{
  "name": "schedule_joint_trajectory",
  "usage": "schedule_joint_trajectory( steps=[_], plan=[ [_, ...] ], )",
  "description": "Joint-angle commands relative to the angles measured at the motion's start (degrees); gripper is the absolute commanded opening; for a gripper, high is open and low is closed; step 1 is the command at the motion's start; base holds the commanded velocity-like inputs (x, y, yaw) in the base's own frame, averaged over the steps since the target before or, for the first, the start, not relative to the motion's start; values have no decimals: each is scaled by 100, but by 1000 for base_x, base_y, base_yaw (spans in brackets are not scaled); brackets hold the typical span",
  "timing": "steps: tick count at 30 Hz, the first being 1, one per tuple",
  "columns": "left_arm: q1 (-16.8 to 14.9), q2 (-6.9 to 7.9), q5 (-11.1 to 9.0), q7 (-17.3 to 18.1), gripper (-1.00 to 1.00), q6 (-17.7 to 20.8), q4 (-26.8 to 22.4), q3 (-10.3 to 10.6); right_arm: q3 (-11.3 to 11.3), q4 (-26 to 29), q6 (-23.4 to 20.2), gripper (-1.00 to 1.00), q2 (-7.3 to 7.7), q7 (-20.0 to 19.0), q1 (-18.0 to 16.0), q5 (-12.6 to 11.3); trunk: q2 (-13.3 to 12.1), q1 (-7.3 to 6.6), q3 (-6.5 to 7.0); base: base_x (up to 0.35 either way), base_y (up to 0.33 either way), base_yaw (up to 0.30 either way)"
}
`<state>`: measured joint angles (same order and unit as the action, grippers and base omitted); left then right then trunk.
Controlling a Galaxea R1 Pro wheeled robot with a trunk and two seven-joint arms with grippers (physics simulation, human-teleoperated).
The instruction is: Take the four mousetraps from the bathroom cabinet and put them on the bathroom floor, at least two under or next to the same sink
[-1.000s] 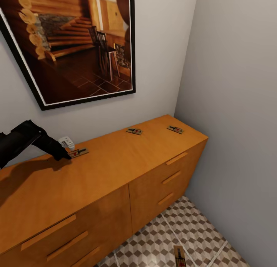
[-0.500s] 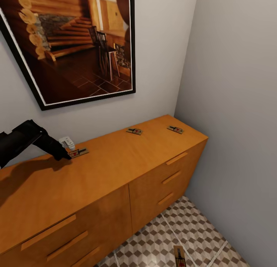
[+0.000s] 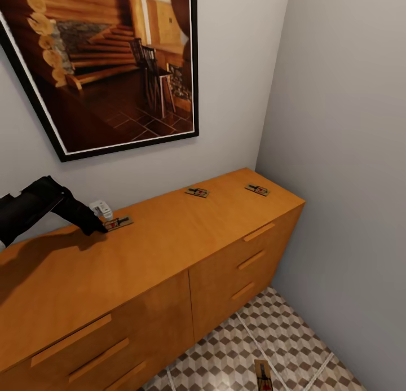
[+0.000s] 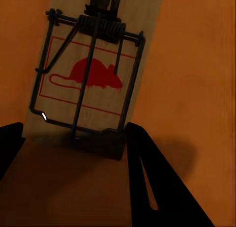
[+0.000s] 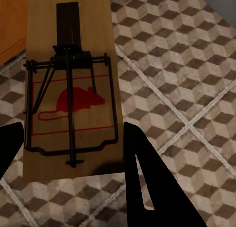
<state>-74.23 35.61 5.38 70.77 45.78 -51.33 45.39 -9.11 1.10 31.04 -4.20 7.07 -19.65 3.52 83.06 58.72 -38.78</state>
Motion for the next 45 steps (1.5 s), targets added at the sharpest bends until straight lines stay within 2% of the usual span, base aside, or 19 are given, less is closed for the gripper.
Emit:
schedule_joint_trajectory(
  steps=[1, 3, 8, 11, 16, 19, 45],
  plan=[
    [5, -11, -19, 40, -100, 61, -22, -36, -29, -4, 16, -100, -2, 31, -4, 26, 2, 1, -7, 0, 0, 0],
    [5, -62, -19, 42, -100, 67, -103, -226, -29, -4, 16, -100, -4, 31, -4, 26, 2, 1, -7, 0, 0, 0],
    [5, -86, -19, 53, -100, 77, -364, -341, -29, -4, 16, -100, -2, 31, -4, 26, 2, 1, -7, 0, 0, 0],
    [5, -88, -19, 60, -100, 154, -485, -352, -29, -4, 16, -100, -2, 31, -4, 26, 2, 1, -7, 0, 0, 0],
    [5, -89, -19, 60, -100, 569, -728, -355, -29, -4, 16, -100, -2, 31, -4, 26, 2, 1, -7, 0, 0, 0],
    [5, -89, -19, 58, -100, 648, -782, -349, -29, -4, 16, -100, -2, 31, -4, 26, 2, 1, -7, 0, 0, 0],
    [5, -64, -19, 34, -100, 678, -756, -304, -29, -4, 17, -100, 5, 31, -4, 26, 2, 1, -7, 0, 0, 0]
  ],
)
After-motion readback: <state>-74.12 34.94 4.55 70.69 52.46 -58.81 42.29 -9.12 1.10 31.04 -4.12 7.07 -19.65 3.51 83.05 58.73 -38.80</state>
